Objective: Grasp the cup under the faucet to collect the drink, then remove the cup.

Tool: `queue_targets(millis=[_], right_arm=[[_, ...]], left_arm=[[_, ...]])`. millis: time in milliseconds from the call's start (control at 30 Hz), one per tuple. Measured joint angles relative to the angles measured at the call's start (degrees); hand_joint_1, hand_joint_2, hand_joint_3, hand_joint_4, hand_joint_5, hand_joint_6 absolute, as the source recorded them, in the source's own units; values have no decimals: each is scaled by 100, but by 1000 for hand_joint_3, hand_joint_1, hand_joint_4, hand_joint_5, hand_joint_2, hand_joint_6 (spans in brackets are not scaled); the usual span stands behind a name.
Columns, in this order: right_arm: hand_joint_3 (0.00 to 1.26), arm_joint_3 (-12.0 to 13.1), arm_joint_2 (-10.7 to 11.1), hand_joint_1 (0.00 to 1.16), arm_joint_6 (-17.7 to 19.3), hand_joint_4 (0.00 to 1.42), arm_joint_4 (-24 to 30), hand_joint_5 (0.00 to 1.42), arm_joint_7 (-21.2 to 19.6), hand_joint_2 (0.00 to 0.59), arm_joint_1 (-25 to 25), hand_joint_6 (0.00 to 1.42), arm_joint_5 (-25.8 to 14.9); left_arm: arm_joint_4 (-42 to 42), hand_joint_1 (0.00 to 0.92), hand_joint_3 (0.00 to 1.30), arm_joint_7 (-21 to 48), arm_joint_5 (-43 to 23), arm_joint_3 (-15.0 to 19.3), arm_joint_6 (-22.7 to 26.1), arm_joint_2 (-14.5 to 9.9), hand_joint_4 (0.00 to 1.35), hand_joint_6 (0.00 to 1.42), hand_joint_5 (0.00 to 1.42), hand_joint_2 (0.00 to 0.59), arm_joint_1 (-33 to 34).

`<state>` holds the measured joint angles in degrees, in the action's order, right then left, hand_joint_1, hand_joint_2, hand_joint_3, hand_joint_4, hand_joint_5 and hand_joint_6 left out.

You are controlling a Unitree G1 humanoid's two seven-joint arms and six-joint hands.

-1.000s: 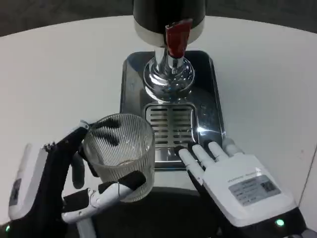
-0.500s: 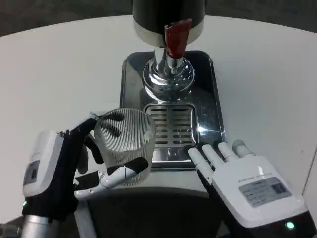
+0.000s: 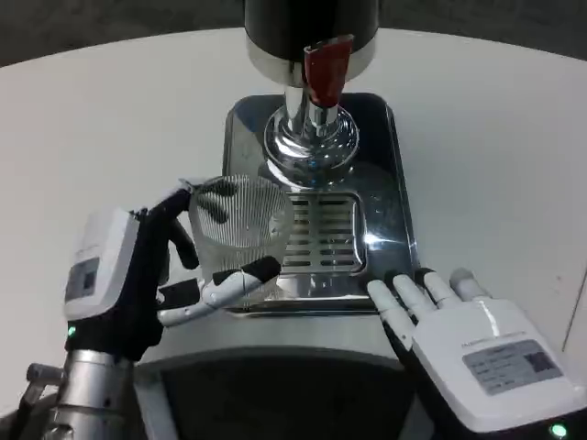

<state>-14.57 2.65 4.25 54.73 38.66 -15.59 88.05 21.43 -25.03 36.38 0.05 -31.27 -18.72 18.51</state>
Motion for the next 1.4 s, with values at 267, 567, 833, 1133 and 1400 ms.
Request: queue_targets(millis=[267, 567, 833, 1133, 1400], right_arm=[[0, 31, -41, 735, 16, 0, 140, 0, -52, 214, -132, 0, -70], [0, 97, -69, 737, 43, 0, 207, 0, -85, 215, -324, 0, -128], [0, 236, -90, 738, 73, 0, 322, 0, -182, 216, -497, 0, -243], [0, 326, -98, 741, 81, 0, 337, 0, -203, 217, -562, 0, -341], [0, 425, -124, 741, 81, 0, 338, 0, -203, 217, -570, 0, -435]], left_arm=[[608, 441, 912, -400, 46, -334, 182, 98, 999, 1300, 992, 214, 708], [1524, 428, 914, -762, 250, -810, 400, 192, 1010, 1315, 1003, 211, 1401], [2192, 414, 914, -1095, 249, -1094, 513, 346, 1001, 1332, 1015, 209, 1870], [2658, 379, 914, -1374, 213, -1262, 705, 555, 999, 1334, 1027, 198, 2254], [2902, 182, 798, -1400, 150, -1418, 725, 615, 836, 1300, 980, 126, 2382]])
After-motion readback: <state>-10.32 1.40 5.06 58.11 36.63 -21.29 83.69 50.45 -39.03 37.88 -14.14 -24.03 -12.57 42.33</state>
